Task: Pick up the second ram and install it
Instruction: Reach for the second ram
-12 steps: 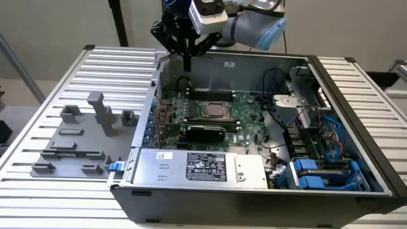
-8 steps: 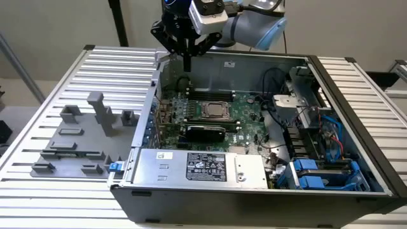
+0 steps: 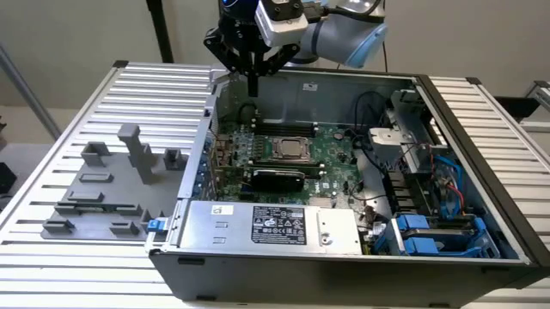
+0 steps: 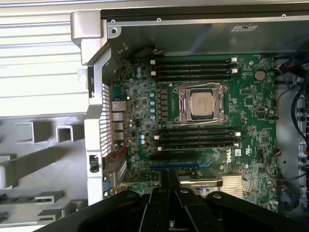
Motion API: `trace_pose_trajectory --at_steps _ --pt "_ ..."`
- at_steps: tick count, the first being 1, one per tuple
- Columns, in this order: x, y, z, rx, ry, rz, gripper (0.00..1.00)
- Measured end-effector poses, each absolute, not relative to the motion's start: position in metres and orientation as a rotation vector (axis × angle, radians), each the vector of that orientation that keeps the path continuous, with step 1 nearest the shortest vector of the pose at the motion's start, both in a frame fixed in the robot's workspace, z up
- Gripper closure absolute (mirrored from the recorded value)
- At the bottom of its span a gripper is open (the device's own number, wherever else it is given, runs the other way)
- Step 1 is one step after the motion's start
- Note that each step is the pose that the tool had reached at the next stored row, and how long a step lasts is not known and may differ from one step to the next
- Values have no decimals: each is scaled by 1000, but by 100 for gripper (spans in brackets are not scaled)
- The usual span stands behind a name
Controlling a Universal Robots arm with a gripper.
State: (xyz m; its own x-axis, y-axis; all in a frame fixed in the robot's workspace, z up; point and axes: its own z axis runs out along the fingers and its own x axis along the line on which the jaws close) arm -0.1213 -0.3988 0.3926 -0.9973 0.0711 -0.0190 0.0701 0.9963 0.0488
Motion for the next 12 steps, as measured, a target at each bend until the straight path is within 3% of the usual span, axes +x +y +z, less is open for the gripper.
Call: trace_pose_trajectory --at_steps 12 --pt "-159 -409 392 111 3119 70 100"
